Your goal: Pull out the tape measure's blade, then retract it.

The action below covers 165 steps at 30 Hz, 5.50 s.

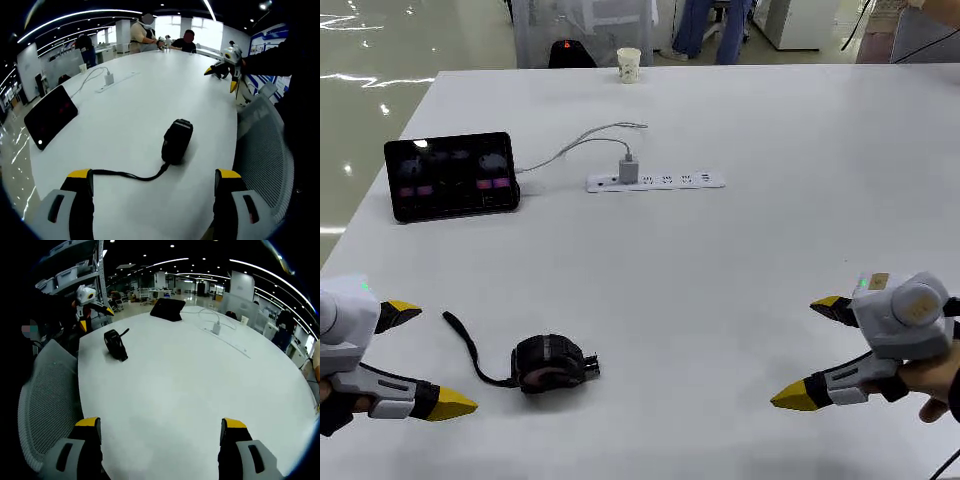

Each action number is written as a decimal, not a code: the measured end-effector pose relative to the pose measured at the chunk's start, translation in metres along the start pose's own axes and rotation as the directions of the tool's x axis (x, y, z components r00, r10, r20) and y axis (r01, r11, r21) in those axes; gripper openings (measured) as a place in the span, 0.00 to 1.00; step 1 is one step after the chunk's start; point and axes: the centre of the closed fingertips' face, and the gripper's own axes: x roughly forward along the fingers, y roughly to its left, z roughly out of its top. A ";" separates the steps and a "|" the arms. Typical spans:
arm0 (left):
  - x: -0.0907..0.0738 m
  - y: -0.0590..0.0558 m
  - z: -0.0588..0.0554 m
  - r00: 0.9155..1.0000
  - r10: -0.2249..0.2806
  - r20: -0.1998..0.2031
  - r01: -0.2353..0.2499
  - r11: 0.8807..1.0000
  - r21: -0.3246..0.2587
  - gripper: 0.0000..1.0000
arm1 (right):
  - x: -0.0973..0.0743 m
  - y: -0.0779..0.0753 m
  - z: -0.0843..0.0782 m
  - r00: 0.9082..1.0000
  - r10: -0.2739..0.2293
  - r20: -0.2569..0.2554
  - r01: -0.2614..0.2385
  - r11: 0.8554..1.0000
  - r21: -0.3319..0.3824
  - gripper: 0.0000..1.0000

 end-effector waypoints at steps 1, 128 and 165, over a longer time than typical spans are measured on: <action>0.002 -0.001 0.000 1.000 -0.011 -0.008 0.011 1.000 0.010 0.98 | 0.003 0.001 0.001 1.000 0.010 0.000 -0.010 1.000 -0.004 0.99; 0.107 -0.053 0.020 0.944 -0.220 -0.247 0.305 0.866 0.397 0.31 | 0.194 0.118 0.090 0.922 0.350 -0.165 -0.387 0.827 -0.407 0.11; 0.107 -0.052 0.021 0.944 -0.211 -0.253 0.300 0.869 0.394 0.31 | 0.175 0.097 0.072 0.925 0.327 -0.196 -0.380 0.834 -0.401 0.11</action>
